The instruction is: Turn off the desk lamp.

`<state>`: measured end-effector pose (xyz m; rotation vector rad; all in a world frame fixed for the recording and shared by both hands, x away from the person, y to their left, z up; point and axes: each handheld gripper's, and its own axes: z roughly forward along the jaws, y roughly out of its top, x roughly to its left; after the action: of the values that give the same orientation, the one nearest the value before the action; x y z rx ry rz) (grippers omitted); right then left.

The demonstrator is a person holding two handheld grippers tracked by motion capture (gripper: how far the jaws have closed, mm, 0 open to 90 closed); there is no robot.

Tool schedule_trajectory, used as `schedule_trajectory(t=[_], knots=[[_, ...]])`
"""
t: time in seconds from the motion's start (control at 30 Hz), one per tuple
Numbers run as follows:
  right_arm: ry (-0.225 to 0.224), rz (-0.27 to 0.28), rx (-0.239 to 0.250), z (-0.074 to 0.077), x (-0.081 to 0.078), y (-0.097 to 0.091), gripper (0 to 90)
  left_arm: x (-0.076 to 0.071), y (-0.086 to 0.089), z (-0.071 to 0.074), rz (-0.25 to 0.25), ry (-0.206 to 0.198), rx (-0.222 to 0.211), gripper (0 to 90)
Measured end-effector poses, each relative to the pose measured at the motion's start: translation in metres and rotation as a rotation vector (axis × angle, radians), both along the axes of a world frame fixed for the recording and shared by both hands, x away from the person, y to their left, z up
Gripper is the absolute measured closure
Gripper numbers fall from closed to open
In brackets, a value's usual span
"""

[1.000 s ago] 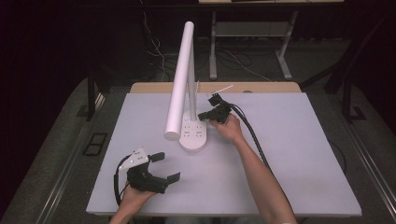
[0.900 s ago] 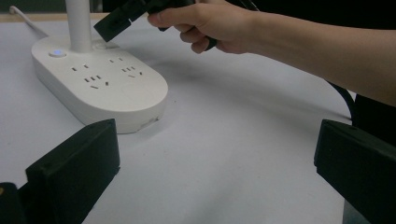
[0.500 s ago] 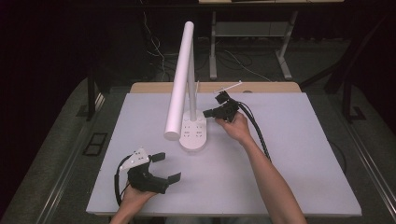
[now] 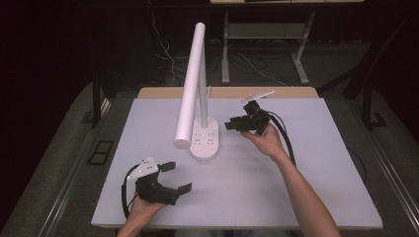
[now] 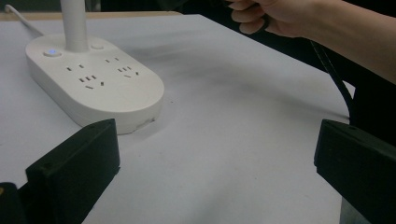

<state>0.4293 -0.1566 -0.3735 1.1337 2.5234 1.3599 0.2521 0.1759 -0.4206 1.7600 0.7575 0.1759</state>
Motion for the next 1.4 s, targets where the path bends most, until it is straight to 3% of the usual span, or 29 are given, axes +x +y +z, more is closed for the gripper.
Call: schedule_trajectory(t=[0.07, 0.1, 0.13, 0.17, 0.23, 0.33, 0.57, 0.63, 0.7, 0.93, 1.07, 1.13, 1.4], knots=[[-0.003, -0.001, 0.006, 0.001, -0.004, -0.003, 47.7, 0.000, 0.000, 0.000, -0.002, 0.002, 0.001, 0.0], [-0.013, -0.019, 0.008, 0.004, -0.014, -0.009, 34.8, 0.000, 0.000, 0.000, -0.003, 0.002, 0.002, 0.0], [-0.024, -0.026, 0.007, 0.004, -0.017, -0.011, 28.5, 0.000, 0.000, 0.000, -0.003, 0.002, 0.002, 0.0], [-0.024, -0.026, 0.007, 0.004, -0.017, -0.011, 28.5, 0.000, 0.000, 0.000, -0.002, 0.002, 0.001, 0.0], [-0.037, -0.065, -0.012, 0.006, -0.027, -0.017, 10.8, 0.000, 0.000, 0.000, -0.004, 0.002, 0.004, 0.0], [-0.022, -0.063, -0.019, 0.008, -0.040, -0.027, 0.5, -0.001, -0.001, 0.000, -0.006, -0.001, 0.006, 0.0], [-0.025, -0.061, -0.010, 0.012, -0.067, -0.046, 0.6, -0.001, -0.002, -0.001, -0.005, 0.004, 0.008, 0.0], [-0.027, -0.071, 0.003, 0.011, -0.082, -0.058, 0.6, -0.001, -0.002, -0.001, -0.006, 0.005, 0.009, 0.0], [-0.024, -0.074, 0.013, 0.010, -0.085, -0.061, 0.6, -0.001, -0.002, -0.001, -0.006, 0.005, 0.010, 0.0], [-0.014, -0.116, 0.067, -0.008, -0.119, -0.085, 0.6, -0.001, -0.002, -0.001, -0.008, 0.001, 0.018, 0.0], [-0.016, -0.128, 0.061, -0.016, -0.135, -0.093, 0.6, -0.001, -0.003, -0.001, -0.010, 0.003, 0.020, 0.0], [-0.006, -0.143, 0.056, -0.025, -0.150, -0.102, 0.6, -0.001, -0.003, -0.001, -0.012, 0.002, 0.023, 0.0], [-0.024, -0.199, 0.041, -0.042, -0.170, -0.118, 0.6, -0.001, -0.003, -0.002, -0.010, 0.007, 0.028, 0.0]])
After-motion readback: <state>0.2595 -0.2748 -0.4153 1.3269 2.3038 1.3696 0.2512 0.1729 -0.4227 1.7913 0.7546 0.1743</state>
